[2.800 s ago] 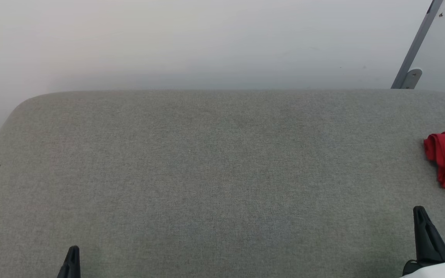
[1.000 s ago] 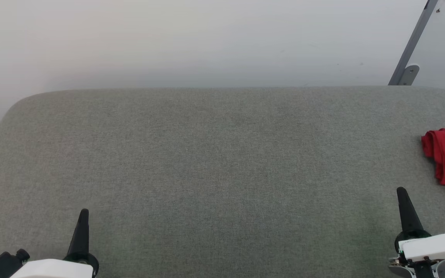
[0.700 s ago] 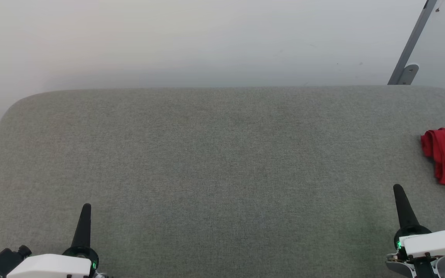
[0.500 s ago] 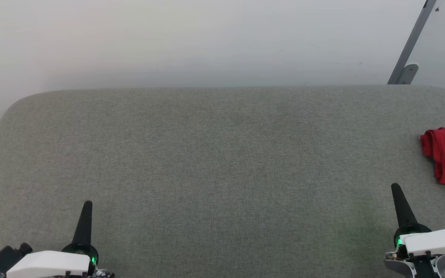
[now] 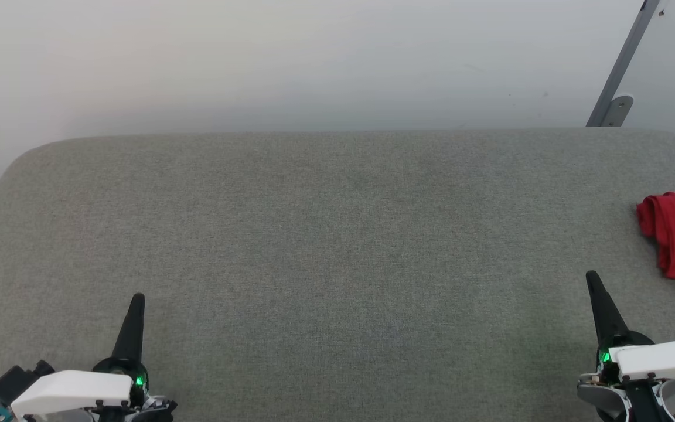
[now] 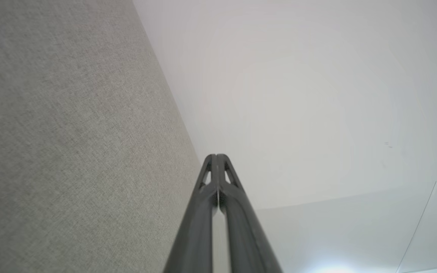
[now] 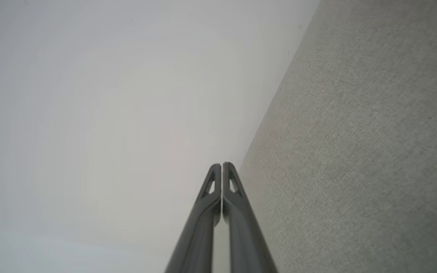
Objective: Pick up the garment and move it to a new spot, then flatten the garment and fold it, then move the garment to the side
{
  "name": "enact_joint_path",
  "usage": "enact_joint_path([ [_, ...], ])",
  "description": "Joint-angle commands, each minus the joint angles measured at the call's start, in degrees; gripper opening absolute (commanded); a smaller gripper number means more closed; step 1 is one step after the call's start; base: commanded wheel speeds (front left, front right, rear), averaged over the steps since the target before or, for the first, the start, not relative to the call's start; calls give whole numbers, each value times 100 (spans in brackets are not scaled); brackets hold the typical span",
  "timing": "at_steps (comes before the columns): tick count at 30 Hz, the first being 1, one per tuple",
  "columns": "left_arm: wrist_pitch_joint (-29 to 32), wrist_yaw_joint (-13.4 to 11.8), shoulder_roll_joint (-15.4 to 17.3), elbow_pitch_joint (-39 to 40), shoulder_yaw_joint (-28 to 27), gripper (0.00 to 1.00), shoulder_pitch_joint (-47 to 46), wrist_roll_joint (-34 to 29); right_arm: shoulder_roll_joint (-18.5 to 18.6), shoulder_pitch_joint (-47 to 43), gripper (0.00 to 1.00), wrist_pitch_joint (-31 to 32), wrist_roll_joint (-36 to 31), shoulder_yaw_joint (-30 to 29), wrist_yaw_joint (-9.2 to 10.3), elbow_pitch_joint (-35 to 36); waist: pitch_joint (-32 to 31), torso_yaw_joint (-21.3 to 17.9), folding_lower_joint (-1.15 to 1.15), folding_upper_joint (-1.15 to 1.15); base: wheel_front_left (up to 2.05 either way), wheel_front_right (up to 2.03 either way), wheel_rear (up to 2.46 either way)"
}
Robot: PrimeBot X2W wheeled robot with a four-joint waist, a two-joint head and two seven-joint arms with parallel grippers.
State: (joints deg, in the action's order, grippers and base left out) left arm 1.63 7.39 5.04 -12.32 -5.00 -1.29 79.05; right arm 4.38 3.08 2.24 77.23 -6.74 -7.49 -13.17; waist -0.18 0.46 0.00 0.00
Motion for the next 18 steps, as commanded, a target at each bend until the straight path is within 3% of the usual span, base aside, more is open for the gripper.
enact_joint_path([
  [1,51,13,-2,10,-28,0,-142,135,-6,126,0,56,135,7,0,22,1,-2,0,0,0,0,0],
  [18,272,15,-92,-93,-68,0,-355,801,-92,235,0,266,879,14,0,-44,18,-23,0,0,0,0,0],
])
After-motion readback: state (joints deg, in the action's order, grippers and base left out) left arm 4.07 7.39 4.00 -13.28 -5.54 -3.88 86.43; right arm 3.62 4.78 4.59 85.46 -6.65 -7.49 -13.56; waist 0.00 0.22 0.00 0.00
